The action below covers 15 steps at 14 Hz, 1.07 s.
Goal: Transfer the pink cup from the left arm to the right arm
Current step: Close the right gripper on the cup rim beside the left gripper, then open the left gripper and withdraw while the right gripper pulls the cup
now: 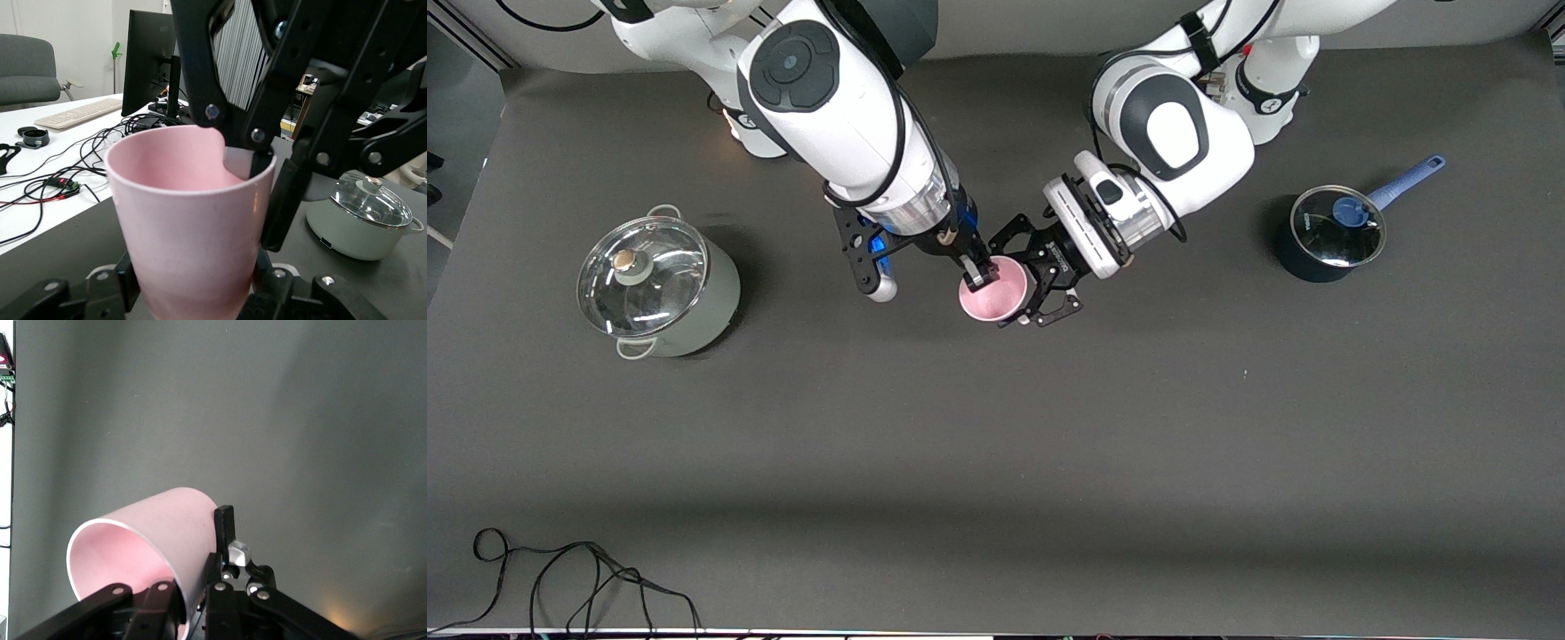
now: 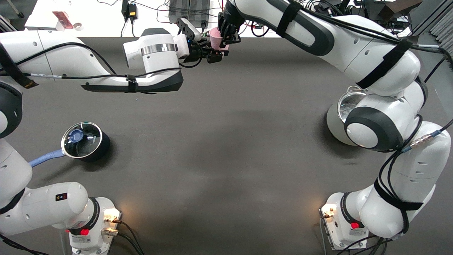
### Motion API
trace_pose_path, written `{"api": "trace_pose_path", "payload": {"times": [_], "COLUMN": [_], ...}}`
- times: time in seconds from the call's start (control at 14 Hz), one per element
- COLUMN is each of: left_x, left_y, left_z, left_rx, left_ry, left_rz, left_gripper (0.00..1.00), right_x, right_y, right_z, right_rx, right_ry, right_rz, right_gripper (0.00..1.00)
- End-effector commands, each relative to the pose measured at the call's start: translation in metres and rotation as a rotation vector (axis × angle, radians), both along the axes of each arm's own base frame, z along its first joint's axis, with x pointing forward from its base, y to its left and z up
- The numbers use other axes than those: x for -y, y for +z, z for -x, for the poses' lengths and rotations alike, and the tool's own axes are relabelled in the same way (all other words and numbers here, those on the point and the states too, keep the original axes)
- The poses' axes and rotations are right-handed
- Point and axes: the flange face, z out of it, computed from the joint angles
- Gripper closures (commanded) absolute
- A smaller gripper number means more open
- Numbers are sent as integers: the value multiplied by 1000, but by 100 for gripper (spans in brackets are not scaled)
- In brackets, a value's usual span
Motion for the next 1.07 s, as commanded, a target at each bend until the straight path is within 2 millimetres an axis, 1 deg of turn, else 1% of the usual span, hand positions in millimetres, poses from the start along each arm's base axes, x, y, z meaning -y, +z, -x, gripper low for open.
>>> {"api": "trace_pose_path", "payload": {"times": [0.0, 0.07, 0.14, 0.21, 0.36, 0.43, 0.5, 0.57, 0.64, 0.71, 0.79, 0.86, 0.93, 1.0], "left_x": [4, 2, 2, 2, 2, 1, 0, 0, -5, -13, -28, -49, -70, -83], "left_y": [3, 2, 2, 1, 1, 0, -2, -3, -12, -31, -49, -60, -64, -67], "left_z": [0, -2, -5, -6, -6, -6, -8, -8, -14, -23, -38, -55, -66, -71], "left_rx": [-19, -20, -23, -25, -26, -26, -31, -32, -53, -87, -117, -147, -158, -156], "left_ry": [15, 19, 22, 22, 22, 22, 23, 25, 30, 42, 58, 86, 112, 123], "left_rz": [15, 15, 21, 23, 24, 25, 26, 26, 33, 39, 66, 110, 123, 116], "left_gripper": [48, 24, 5, 2, 1, 1, 1, 1, 1, 1, 1, 1, 1, 1], "right_x": [-1, 0, 5, 10, 21, 31, 42, 54, 73, 92, 114, 139, 166, 192], "right_y": [9, 11, 9, 10, 12, 11, 12, 17, 20, 20, 24, 26, 31, 36], "right_z": [-2, -1, -3, -4, -5, -11, -16, -19, -25, -31, -37, -46, -53, -57], "right_rx": [14, 22, 16, 19, 24, 22, 21, 27, 27, 18, 19, 26, 36, 38], "right_ry": [14, 54, 78, 106, 194, 215, 241, 283, 339, 404, 460, 522, 582, 647], "right_rz": [-13, -10, 3, 11, 36, 42, 44, 48, 58, 65, 69, 66, 64, 61], "right_gripper": [100, 100, 100, 100, 100, 100, 100, 100, 100, 100, 100, 100, 100, 100]}}
